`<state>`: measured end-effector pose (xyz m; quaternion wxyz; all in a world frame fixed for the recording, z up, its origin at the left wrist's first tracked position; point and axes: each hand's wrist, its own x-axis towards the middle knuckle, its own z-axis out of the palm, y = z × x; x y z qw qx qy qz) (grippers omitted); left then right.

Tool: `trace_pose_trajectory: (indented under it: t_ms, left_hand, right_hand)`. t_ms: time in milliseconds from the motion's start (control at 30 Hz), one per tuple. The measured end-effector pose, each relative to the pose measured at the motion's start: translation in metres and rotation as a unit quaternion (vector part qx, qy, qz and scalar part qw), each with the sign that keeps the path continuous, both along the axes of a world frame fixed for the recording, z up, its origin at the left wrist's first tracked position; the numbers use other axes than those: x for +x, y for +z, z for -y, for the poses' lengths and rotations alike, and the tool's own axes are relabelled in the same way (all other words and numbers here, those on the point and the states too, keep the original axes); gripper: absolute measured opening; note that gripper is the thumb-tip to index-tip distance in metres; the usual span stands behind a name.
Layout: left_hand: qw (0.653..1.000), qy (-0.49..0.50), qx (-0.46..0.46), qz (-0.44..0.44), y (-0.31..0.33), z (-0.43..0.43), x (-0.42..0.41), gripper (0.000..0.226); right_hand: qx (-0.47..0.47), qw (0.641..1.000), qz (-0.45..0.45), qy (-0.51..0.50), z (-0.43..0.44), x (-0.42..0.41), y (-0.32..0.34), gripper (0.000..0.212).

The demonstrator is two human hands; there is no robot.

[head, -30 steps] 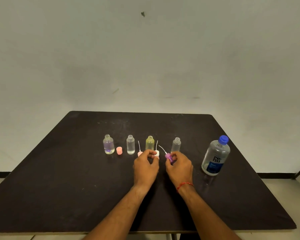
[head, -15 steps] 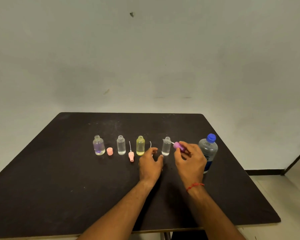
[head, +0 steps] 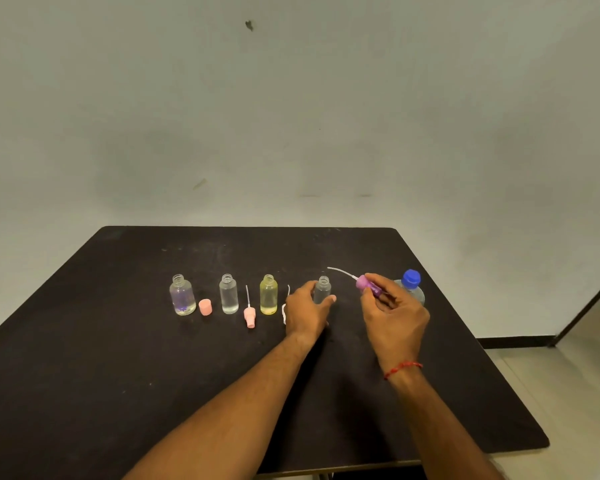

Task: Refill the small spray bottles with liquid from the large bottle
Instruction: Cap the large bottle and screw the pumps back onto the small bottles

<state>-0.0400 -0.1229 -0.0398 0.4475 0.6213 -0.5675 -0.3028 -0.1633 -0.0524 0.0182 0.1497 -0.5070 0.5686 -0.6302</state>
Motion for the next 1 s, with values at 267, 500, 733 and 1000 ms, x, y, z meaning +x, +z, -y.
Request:
trace_pose_trajectory:
  t_ms: [267,500,733,1000]
  left_hand:
    - [0.999,-0.017,-0.04,0.008,0.001,-0.002,0.009,0.022]
    - [0.996,-0.035,-0.081,-0.003,0.007,-0.009,0.016,0.03]
    - [0.993,-0.064,-0.099,0.007,0.011,-0.026,0.014,0.034]
    - [0.99,-0.082,-0.115,-0.017,0.018,-0.044,0.016,0.026]
  right_hand:
    - [0.007,0.996,-0.083,0.023,0.009,0.001,0.01,0.022]
    - [0.029,0.99,-0.133,0.033,0.009,0.002,0.018,0.019]
    - [0.054,0.974,-0.199,0.09,0.016,0.004,0.034,0.028]
    - [0.096,0.941,-0.277,0.171,0.017,0.011,0.039,0.031]
